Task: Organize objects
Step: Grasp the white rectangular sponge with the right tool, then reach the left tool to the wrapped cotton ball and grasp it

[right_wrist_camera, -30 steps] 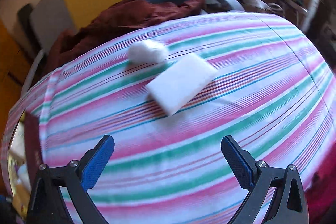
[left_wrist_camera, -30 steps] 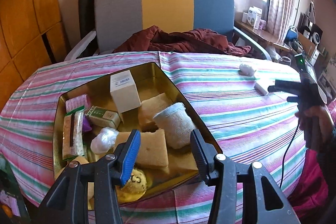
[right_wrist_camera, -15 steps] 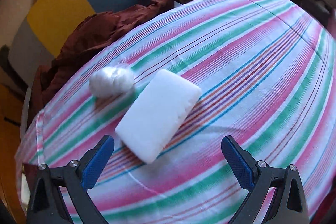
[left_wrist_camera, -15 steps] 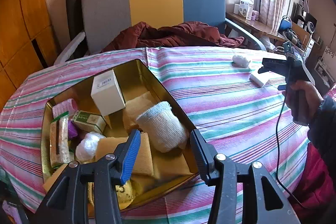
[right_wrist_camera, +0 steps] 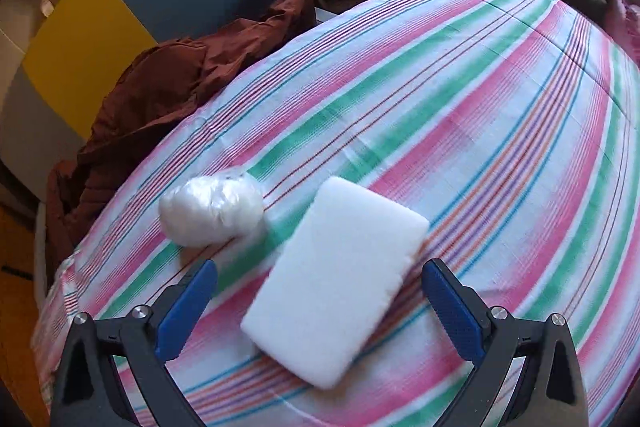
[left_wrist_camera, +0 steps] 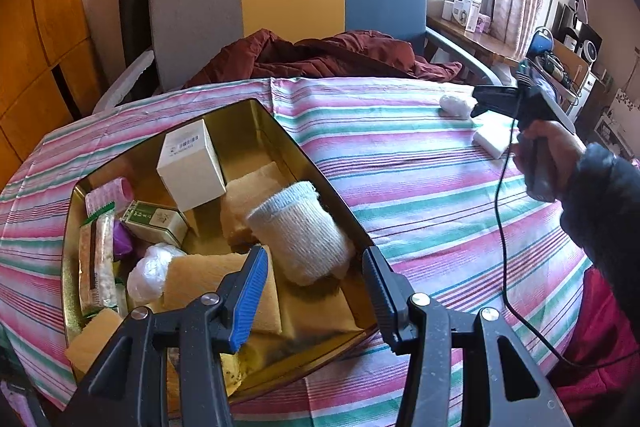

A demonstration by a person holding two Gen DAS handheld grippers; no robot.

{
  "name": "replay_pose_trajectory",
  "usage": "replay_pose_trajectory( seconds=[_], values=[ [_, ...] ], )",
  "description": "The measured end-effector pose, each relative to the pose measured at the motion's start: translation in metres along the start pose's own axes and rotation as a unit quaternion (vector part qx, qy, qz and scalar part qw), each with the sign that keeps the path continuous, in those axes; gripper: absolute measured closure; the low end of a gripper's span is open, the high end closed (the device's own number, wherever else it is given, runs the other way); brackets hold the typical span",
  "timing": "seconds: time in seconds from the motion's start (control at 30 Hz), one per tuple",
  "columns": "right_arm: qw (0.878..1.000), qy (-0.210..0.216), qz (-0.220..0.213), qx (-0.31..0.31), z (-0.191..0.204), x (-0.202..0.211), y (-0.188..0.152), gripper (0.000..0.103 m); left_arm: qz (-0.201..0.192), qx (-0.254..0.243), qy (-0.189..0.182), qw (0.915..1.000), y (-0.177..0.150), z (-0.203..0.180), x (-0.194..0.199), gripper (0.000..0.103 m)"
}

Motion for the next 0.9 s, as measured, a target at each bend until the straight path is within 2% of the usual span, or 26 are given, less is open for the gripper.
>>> replay_pose_trajectory(
  seconds=[0.03, 0.1, 0.17, 0.43, 0.57, 0.7, 0.77, 0.9],
  values=[
    [1.000, -0.010, -0.002, 0.007, 0.002, -0.002, 0.002, 0.001, 0.001, -0.001, -0.001, 1.0000, 0.000, 0.000, 0.000, 0.053],
    [0.999, -0.031, -0.005, 0.027, 0.006, -0.006, 0.002, 0.010, 0.001, -0.002, -0.003, 1.0000, 0.000, -0.001, 0.000, 0.053],
    [0.998, -0.043, -0.009, 0.050, 0.006, -0.003, 0.002, 0.034, 0.000, 0.000, -0.007, 1.0000, 0.000, -0.001, 0.000, 0.053],
    [0.988, 0.011, 0.035, 0.150, -0.013, 0.019, -0.027, 0.038, -0.004, -0.007, -0.012, 0.9999, 0.002, -0.007, 0.004, 0.053],
    [0.976, 0.020, 0.057, 0.210, -0.033, 0.036, -0.060, 0.037, -0.007, -0.012, -0.005, 0.9999, 0.003, -0.010, 0.007, 0.053],
    [0.959, -0.001, 0.056, 0.279, -0.052, 0.053, -0.093, 0.036, -0.010, -0.021, -0.003, 0.9997, 0.006, -0.017, 0.011, 0.053],
    [0.957, 0.000, 0.054, 0.285, -0.061, 0.060, -0.102, 0.036, -0.012, -0.027, -0.003, 0.9996, 0.007, -0.021, 0.013, 0.053],
    [0.961, 0.009, 0.032, 0.275, -0.071, 0.066, -0.111, 0.035, -0.014, -0.042, -0.001, 0.9990, 0.010, -0.032, 0.014, 0.053]
  ],
)
Point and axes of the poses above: each gripper's, at about its wrist camera, not at the fingertips, and x roughly against the way its jaws point, z to its left, y to its top, the point moved 4 cm from there along -x, roughly the way its jaws point, and after that the axes turned 3 degrees about -y, right-handed, at the moved point
